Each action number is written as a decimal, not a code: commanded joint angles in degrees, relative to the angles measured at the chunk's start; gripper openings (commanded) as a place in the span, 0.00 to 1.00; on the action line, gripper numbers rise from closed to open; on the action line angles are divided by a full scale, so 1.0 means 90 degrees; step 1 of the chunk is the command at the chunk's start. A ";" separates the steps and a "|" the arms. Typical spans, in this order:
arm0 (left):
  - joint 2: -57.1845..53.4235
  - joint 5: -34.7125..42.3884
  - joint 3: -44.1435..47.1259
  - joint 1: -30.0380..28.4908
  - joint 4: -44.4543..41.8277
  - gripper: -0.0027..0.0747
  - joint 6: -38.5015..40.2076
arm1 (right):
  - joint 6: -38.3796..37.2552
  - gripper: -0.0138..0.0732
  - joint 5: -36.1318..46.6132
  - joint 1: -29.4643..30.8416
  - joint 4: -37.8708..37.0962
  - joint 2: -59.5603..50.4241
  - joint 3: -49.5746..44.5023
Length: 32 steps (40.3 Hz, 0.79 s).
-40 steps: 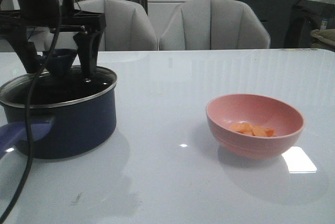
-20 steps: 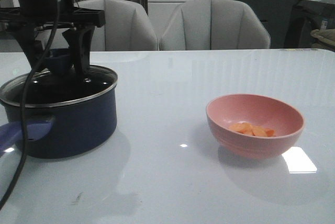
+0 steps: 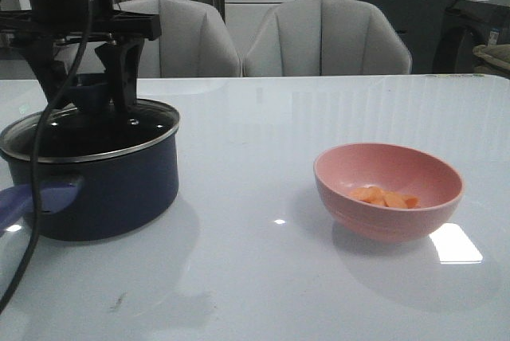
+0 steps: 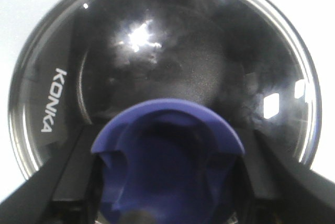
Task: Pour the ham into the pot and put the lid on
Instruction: 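Lower the left gripper onto the blue lid knob and grasp it, then lift the glass lid off the saucepan with the left gripper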
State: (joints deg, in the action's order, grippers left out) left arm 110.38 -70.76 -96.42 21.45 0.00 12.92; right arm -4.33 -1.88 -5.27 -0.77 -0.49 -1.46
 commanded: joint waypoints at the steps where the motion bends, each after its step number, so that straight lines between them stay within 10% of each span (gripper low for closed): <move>1: -0.0338 0.0205 -0.0230 0.0047 0.0100 0.40 0.0051 | 0.0032 0.33 0.0524 0.0032 0.0005 -0.0128 -0.0067; 32: -0.0705 0.0315 -0.0230 0.0035 0.0000 0.40 0.0051 | 0.0032 0.33 0.0524 0.0032 0.0005 -0.0128 -0.0067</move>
State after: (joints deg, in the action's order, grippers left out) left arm 108.51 -69.69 -96.46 21.45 0.00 12.92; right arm -4.33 -1.88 -5.27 -0.77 -0.49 -1.46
